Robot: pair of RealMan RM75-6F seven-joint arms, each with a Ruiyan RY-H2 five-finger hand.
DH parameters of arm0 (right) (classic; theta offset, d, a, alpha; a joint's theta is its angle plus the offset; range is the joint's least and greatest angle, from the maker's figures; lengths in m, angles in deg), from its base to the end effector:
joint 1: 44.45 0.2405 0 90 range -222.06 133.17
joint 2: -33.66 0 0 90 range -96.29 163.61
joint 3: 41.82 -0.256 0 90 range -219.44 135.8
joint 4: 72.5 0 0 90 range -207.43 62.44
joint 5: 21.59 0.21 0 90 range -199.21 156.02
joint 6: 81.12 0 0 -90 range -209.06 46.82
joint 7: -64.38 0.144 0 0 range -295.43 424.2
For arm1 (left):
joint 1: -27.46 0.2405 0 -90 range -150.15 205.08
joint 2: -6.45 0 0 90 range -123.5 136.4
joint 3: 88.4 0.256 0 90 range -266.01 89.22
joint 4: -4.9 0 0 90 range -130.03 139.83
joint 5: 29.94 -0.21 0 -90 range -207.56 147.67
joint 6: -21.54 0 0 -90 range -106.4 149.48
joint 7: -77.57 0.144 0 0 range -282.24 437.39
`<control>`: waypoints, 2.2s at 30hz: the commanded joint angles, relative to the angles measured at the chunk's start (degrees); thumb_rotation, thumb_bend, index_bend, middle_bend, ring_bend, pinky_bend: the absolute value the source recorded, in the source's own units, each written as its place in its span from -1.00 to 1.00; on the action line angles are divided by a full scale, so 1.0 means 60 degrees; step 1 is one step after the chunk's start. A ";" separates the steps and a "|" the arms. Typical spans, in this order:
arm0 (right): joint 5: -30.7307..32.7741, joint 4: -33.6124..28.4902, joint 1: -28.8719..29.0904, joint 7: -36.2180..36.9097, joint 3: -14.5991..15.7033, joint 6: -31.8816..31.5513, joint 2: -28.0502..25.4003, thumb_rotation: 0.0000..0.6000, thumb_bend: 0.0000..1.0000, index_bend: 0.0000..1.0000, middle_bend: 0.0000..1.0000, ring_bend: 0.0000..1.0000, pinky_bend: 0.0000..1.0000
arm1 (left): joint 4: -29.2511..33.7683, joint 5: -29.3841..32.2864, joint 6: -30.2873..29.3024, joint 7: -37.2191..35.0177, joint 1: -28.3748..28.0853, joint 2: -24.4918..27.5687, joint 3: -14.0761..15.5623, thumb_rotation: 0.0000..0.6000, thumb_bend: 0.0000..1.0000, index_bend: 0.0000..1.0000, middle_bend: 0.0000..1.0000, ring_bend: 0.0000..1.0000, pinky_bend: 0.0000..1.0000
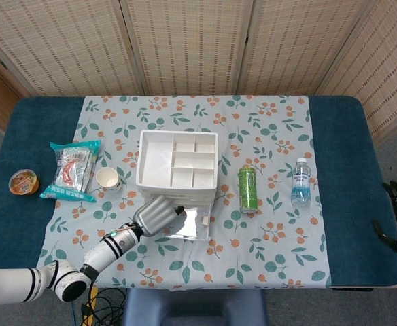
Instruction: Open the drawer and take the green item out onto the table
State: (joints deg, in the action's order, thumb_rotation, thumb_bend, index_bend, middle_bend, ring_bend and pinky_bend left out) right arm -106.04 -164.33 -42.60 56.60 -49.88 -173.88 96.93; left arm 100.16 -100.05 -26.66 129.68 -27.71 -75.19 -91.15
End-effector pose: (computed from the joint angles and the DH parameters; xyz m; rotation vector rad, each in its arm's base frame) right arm -0.3112 -0.1804 0.1970 1.2487 -0.6646 0.8631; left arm -0.0796 0.3168 -0.0207 -2.3188 -0.0279 -0.6411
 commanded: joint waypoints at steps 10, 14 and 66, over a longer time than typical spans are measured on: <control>0.0032 0.0071 0.0007 0.0053 -0.0017 0.0027 0.0020 1.00 -0.39 -0.74 -0.69 -0.78 -0.63 | 0.0051 0.0104 0.0019 -0.0006 -0.0187 -0.0047 0.0126 1.00 -0.24 -0.35 0.93 1.00 1.00; 0.0055 0.0084 0.0006 0.0059 -0.0022 0.0041 0.0022 1.00 -0.39 -0.73 -0.69 -0.78 -0.63 | -0.0085 -0.0089 0.0007 -0.0277 -0.0228 -0.0119 0.0130 1.00 -0.24 -0.29 0.93 1.00 1.00; 0.0093 0.0100 -0.0022 0.0054 -0.0054 0.0002 0.0027 1.00 -0.39 -0.73 -0.69 -0.78 -0.63 | -0.0435 -0.1154 -0.0191 -0.1623 -0.0161 -0.0164 0.0252 1.00 -0.24 0.01 0.93 1.00 1.00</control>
State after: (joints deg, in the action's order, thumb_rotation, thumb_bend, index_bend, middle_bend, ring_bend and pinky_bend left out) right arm -105.48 -163.73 -42.73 56.92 -50.21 -173.87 97.09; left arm 97.55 -106.86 -27.73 120.07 -28.75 -76.25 -89.68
